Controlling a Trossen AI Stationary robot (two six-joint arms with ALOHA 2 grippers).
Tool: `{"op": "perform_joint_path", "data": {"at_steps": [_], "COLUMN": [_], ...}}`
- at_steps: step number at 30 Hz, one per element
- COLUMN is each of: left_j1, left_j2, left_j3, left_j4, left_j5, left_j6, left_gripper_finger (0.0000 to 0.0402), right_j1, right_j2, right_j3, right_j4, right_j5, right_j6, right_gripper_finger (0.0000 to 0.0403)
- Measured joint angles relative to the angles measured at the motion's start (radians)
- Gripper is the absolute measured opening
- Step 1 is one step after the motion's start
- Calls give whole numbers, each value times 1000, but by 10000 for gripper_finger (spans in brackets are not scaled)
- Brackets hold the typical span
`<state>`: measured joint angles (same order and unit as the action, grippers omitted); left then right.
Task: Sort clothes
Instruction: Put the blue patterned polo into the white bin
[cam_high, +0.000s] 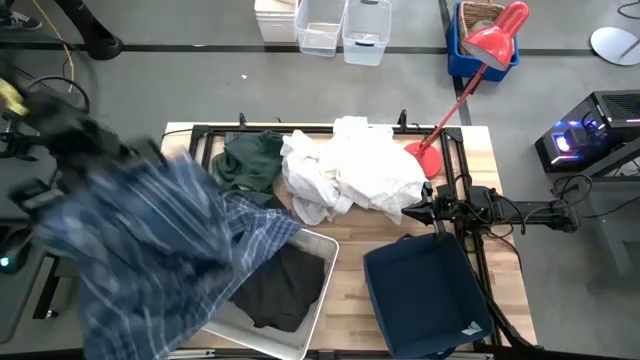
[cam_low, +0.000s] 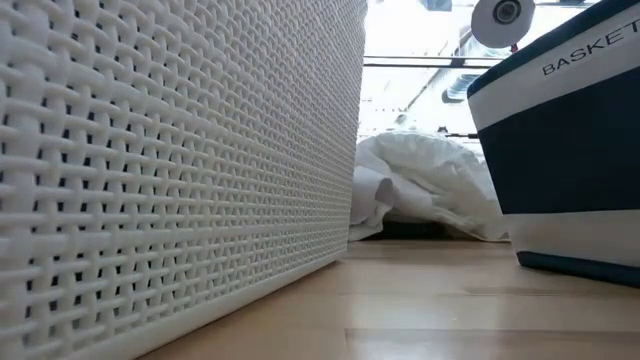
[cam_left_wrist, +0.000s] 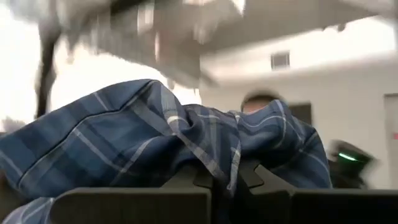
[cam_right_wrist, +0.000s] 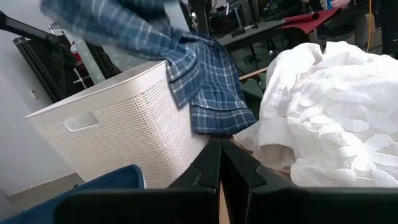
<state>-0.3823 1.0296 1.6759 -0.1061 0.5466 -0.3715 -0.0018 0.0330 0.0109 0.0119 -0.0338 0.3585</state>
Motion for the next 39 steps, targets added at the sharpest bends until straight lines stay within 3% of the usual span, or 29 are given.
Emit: {"op": "perform_joint_path", "data": {"at_steps": [4,8,11,14,21,26,29,33,39], "left_j1": [-32,-42,-56,-89,-159,-157,-147,-116,-21], "left_j2": [54,159,239,322,515,631,680,696,635], "left_j3": [0,-9,-50,-123,-239,-240,-238,-166,46], "left_j4": [-394,-775,-917,-903,-674,-716,-698,-686,-804], "left_j5": [-109,-367,-529,-536,-530,-521,-442,-370,-423], "left_j6": [2,70,58,52,36,16,-8,-20,-13], "left_gripper_finger": [0,0,0,0,14,66,114,175,225], "right_j1": [0,0,0,0,0,0,0,0,0], "right_j2": [0,0,0,0,0,0,0,0,0], "right_j3": [0,0,0,0,0,0,0,0,0], "right_j4": [0,0,0,0,0,0,0,0,0], "right_j5": [0,0,0,0,0,0,0,0,0], "right_j6": [0,0,0,0,0,0,0,0,0], "right_gripper_finger": [0,0,0,0,0,0,0,0,0]}}
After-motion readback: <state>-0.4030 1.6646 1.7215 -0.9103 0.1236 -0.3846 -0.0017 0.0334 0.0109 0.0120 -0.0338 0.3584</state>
